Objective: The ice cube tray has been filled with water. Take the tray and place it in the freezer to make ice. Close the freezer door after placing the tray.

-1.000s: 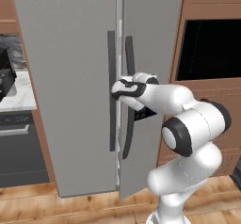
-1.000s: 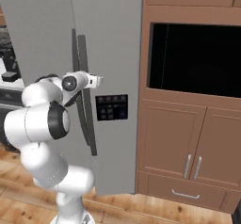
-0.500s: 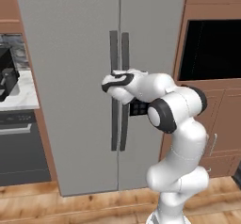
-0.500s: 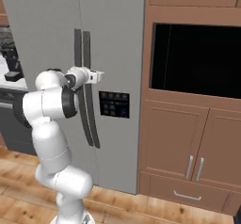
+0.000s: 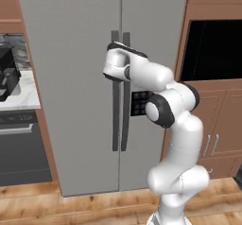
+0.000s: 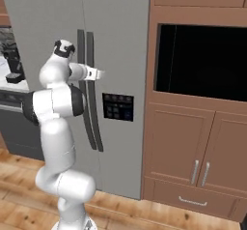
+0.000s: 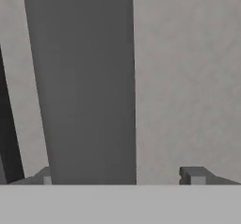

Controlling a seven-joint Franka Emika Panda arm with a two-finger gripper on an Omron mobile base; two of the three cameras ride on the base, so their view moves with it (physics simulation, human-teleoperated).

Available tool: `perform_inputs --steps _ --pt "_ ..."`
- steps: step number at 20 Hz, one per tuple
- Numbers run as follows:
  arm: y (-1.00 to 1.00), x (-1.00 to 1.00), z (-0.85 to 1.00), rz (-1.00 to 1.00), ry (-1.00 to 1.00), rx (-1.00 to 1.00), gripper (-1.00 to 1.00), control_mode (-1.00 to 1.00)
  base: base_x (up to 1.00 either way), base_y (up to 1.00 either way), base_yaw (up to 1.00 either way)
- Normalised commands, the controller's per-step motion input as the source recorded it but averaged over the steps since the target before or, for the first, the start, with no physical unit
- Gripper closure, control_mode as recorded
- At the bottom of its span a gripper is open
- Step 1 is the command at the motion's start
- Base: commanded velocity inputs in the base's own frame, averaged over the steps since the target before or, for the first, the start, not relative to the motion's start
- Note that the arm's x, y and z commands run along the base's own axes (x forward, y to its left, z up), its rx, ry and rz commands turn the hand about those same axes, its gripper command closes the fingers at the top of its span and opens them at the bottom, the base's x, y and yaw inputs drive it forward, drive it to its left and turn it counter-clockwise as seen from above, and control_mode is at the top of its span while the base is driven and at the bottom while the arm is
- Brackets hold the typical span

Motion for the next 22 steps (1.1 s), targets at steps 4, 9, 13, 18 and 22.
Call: perform_inputs --steps 4,9,13,18,22 --pt "0.00 0.68 0.38 -0.33 0.25 0.00 -1.00 -1.00 0.00 0.00 0.00" --pt "0.00 0.41 0.26 -0.31 0.22 0.00 -1.00 -1.00 0.00 0.00 0.00" --pt "0.00 0.23 0.16 -0.26 0.11 0.00 -1.00 -1.00 0.00 0.00 0.00" --pt "0.00 0.14 0.13 -0.19 0.05 -0.01 -1.00 -1.00 0.00 0.00 0.00" --pt "-0.01 0.08 0.17 -0.10 0.03 0.00 -1.00 -1.00 0.00 0.00 0.00"
